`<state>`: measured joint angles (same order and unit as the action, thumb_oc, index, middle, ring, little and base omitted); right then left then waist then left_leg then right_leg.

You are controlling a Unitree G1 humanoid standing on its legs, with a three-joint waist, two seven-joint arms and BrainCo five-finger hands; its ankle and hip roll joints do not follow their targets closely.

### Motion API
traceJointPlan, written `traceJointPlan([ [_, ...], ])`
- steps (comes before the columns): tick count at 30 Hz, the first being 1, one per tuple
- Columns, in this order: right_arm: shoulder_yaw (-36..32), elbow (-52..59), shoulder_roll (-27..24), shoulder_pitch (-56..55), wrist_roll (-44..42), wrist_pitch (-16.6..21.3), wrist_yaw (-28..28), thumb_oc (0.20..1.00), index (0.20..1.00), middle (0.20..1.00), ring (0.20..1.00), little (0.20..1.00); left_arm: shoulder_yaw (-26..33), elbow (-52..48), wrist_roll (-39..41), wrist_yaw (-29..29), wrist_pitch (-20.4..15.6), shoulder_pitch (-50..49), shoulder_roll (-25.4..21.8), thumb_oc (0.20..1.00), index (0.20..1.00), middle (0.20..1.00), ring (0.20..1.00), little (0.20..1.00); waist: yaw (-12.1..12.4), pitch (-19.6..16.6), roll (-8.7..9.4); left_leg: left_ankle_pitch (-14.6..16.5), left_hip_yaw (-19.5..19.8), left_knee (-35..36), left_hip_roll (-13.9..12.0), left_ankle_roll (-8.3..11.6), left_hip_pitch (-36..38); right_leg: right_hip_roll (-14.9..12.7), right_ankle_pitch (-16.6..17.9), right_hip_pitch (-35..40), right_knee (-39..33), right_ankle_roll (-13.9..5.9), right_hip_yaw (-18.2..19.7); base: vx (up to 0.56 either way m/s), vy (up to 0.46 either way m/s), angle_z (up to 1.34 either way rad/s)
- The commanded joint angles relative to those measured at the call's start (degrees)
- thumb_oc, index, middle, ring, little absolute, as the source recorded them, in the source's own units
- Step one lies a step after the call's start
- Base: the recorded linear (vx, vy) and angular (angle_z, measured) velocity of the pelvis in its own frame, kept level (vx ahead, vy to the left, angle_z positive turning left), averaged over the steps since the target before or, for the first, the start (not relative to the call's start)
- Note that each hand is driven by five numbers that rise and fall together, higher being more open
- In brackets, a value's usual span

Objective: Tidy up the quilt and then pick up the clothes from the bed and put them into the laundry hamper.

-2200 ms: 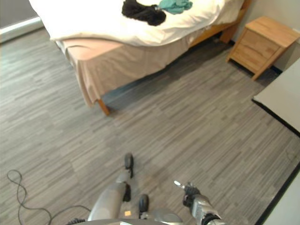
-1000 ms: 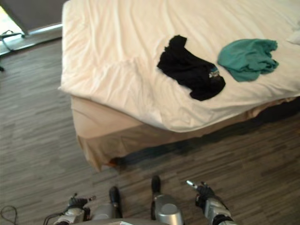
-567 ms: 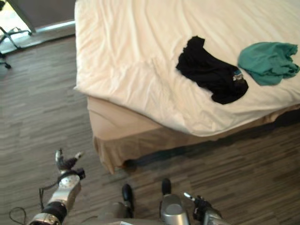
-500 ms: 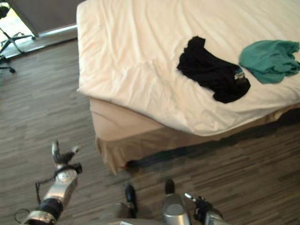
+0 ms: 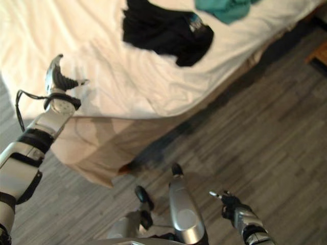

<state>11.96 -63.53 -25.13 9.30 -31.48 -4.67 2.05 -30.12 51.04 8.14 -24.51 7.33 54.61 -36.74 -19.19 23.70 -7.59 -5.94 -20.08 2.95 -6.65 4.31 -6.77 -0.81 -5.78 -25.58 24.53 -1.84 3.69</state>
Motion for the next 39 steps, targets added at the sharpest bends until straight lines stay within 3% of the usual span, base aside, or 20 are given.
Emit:
traceJointPlan([
  [1, 2.81, 0.49, 0.53, -1.89, -0.48, 1.18, -0.64, 1.0, 1.0, 1.0, 1.0, 1.0, 3.61, 5.75, 1.02, -2.86, 3.45, 3.39, -4.25, 1.0, 1.0, 1.0, 1.0, 1.0, -0.37, 1.7, 4.46, 4.56, 2.69, -5.02, -3.76, -0.16, -0.24, -4.78, 6.75, 9.54, -17.73, -4.89, -0.94, -0.06, -0.037, -0.22],
  [6, 3.62, 3.69, 0.23, -1.83, -2.56, 1.53, -2.16, 1.0, 1.0, 1.0, 1.0, 1.0, 0.52, 8.47, -8.21, -0.21, 7.98, 5.86, -4.65, 1.0, 1.0, 1.0, 1.0, 1.0, -1.54, 3.91, 5.65, 6.28, 2.67, -6.98, -4.08, 0.23, -2.09, -4.82, 6.0, 6.89, -16.2, -4.96, -1.03, -0.02, -0.016, -0.19],
  [7, 3.59, 4.53, 0.0, -1.86, -2.74, 1.43, -2.3, 1.0, 1.0, 1.0, 1.0, 1.0, -0.51, 8.35, -9.51, 0.81, 9.54, 6.24, -4.56, 0.689, 0.689, 0.689, 0.689, 0.689, -1.72, 4.26, 5.87, 6.3, 2.58, -7.47, -4.2, 0.32, -2.71, -4.76, 6.07, 6.27, -15.85, -4.92, -1.02, -0.05, -0.014, -0.01],
  [8, 3.63, 5.88, -0.35, -1.92, -2.8, 1.27, -2.52, 1.0, 1.0, 1.0, 1.0, 1.0, -1.73, 8.82, -8.09, 1.45, 10.68, 6.74, -4.65, 0.2, 0.2, 0.2, 0.2, 0.2, -2.13, 4.61, 6.09, 6.29, 2.36, -7.65, -4.31, 0.43, -3.24, -4.6, 6.16, 5.59, -15.67, -4.97, -0.85, -0.04, 0.001, 0.02],
  [12, 3.95, 7.13, -0.62, -2.06, -2.65, 1.35, -2.48, 1.0, 1.0, 1.0, 1.0, 1.0, -2.07, 9.48, -7.53, 1.03, 9.18, 7.2, -4.99, 0.2, 0.2, 0.2, 0.2, 0.2, -2.38, 4.84, 6.33, 6.01, 2.07, -7.3, -4.34, 0.52, -3.56, -4.45, 6.26, 5.23, -15.82, -4.96, -0.7, 0.0, 0.002, -0.01],
  [15, 5.32, 8.3, 0.25, -3.53, 0.29, 1.43, -2.67, 1.0, 1.0, 1.0, 1.0, 1.0, -1.72, 6.36, -7.35, -2.75, 2.58, 8.56, -6.6, 0.2, 0.2, 0.2, 0.2, 0.2, -2.09, 4.74, 6.82, 6.08, 1.56, -6.78, -4.68, 0.65, -2.89, -4.25, 6.26, 5.94, -16.59, -4.85, -1.34, -0.03, 0.008, -0.01],
  [17, 5.41, 8.0, 0.45, -3.73, 0.99, 1.61, -2.61, 1.0, 1.0, 1.0, 1.0, 1.0, -1.56, 5.5, -7.3, -3.62, 1.38, 8.68, -6.88, 0.2, 0.2, 0.2, 0.2, 0.2, -1.94, 4.7, 6.81, 6.17, 1.63, -6.85, -4.73, 0.64, -2.69, -4.26, 6.21, 6.26, -16.68, -4.83, -1.43, 0.0, 0.003, 0.02],
  [22, 6.26, 5.57, 2.16, -5.15, 3.4, 2.92, -2.9, 1.0, 1.0, 1.0, 1.0, 1.0, 0.56, -3.71, -7.13, -12.23, -10.51, 6.93, -8.52, 0.2, 0.2, 0.2, 0.2, 0.2, 0.32, 3.25, 6.56, 6.82, 2.66, -7.12, -5.25, 0.46, -1.0, -4.35, 5.59, 9.62, -17.84, -4.61, -2.46, -0.01, -0.01, 0.16],
  [25, 5.67, 4.66, 3.08, -5.21, 3.84, 2.58, -3.25, 1.0, 1.0, 1.0, 1.0, 1.0, 3.82, -14.62, -11.81, -16.18, -18.07, 0.45, -9.5, 0.2, 0.2, 0.2, 0.2, 0.2, 2.99, 1.94, 6.71, 5.64, 3.47, -6.87, -5.57, 0.15, -0.94, -4.14, 6.44, 11.17, -18.96, -4.1, -3.33, -0.04, -0.02, 0.19],
  [30, 4.19, 3.25, 4.33, -5.18, 4.98, 2.22, -3.87, 1.0, 1.0, 1.0, 1.0, 1.0, 8.15, -30.88, -21.38, -9.48, -22.86, -15.41, -6.98, 0.2, 0.2, 0.2, 0.2, 0.2, 7.48, 0.19, 6.99, 6.28, 6.88, -5.99, -5.1, 0.01, 0.29, -4.77, 5.97, 14.94, -20.64, -4.22, -4.94, 0.03, 0.043, 0.33],
  [34, 1.98, 1.11, 4.35, -4.58, 5.26, 4.76, -3.58, 1.0, 1.0, 1.0, 1.0, 1.0, 5.56, -36.22, -27.19, -2.42, -21.63, -29.28, -2.38, 0.2, 0.2, 0.2, 0.2, 0.2, 10.89, -0.23, 6.52, 6.55, 9.8, -5.33, -3.96, -0.44, 0.6, -5.46, 6.25, 16.93, -21.98, -4.49, -5.97, -0.03, 0.108, 0.35],
  [35, 1.72, 1.06, 4.25, -4.38, 5.15, 4.78, -3.66, 1.0, 1.0, 1.0, 1.0, 1.0, 5.04, -36.44, -28.53, -1.61, -21.47, -31.62, -1.96, 0.319, 0.319, 0.319, 0.319, 0.319, 11.52, -0.31, 6.38, 6.53, 10.17, -5.13, -3.64, -0.5, 0.62, -5.62, 6.42, 17.27, -22.37, -4.56, -6.17, -0.05, 0.131, 0.26],
  [36, 1.3, 1.17, 4.1, -4.23, 4.92, 4.66, -3.72, 1.0, 1.0, 1.0, 1.0, 1.0, 4.84, -36.36, -28.18, -0.58, -20.51, -34.4, -1.47, 0.912, 0.912, 0.912, 0.912, 0.912, 12.2, -0.36, 6.22, 6.59, 10.47, -4.87, -3.23, -0.57, 0.78, -5.84, 6.6, 17.71, -22.81, -4.68, -6.45, -0.04, 0.102, 0.31],
  [37, 1.15, 1.26, 3.99, -4.27, 4.68, 4.44, -3.79, 1.0, 1.0, 1.0, 1.0, 1.0, 4.57, -36.06, -28.53, -0.07, -19.92, -36.44, -0.85, 1.0, 1.0, 1.0, 1.0, 1.0, 12.53, -0.48, 6.13, 6.65, 10.63, -4.6, -2.95, -0.63, 1.05, -5.97, 6.71, 18.13, -23.17, -4.78, -6.71, -0.02, 0.104, 0.25],
  [39, 0.31, 1.29, 3.84, -4.35, 4.67, 3.61, -3.73, 1.0, 1.0, 1.0, 1.0, 1.0, 3.61, -32.22, -27.5, -0.34, -17.23, -42.86, 1.18, 1.0, 1.0, 1.0, 1.0, 1.0, 13.81, -0.79, 5.87, 6.67, 11.1, -3.87, -2.19, -0.78, 2.01, -6.33, 6.95, 19.31, -23.84, -5.05, -7.8, -0.01, 0.106, 0.26],
])
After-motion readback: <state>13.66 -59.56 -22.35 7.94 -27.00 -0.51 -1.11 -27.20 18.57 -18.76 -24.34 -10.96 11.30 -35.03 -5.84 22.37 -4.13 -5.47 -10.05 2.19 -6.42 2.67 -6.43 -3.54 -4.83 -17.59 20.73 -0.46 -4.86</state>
